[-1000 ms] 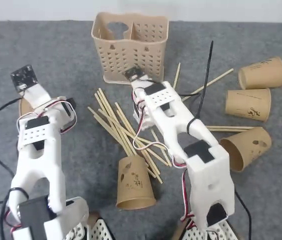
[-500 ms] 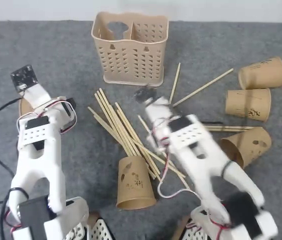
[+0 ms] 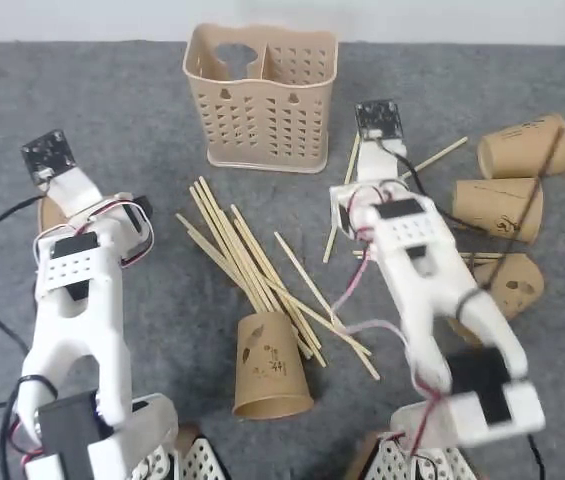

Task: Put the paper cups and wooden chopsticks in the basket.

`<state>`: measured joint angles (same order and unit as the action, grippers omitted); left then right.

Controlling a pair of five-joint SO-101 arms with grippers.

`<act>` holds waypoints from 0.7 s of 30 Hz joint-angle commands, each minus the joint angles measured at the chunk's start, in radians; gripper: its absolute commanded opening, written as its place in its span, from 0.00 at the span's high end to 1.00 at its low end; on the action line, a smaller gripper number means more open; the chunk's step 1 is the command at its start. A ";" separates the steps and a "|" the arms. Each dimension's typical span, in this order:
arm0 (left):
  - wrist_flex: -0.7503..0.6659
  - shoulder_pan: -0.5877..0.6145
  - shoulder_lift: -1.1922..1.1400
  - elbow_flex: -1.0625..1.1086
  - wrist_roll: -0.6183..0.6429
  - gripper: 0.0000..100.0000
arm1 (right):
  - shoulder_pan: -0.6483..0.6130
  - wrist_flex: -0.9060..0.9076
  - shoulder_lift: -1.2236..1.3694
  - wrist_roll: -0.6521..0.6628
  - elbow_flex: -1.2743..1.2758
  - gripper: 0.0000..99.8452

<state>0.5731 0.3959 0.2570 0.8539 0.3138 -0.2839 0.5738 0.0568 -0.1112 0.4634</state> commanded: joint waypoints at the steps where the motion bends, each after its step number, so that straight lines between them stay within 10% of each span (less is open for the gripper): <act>1: -0.021 -0.009 -0.011 -0.010 0.003 0.78 | 0.012 -0.022 0.168 -0.012 -0.230 0.88; 21: -0.055 -0.009 -0.011 0.004 0.003 0.78 | 0.062 0.556 0.625 -0.003 -0.802 0.98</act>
<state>0.5363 0.3959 0.2478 0.8585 0.3138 -0.2486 1.0342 0.7043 -0.1128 -0.3145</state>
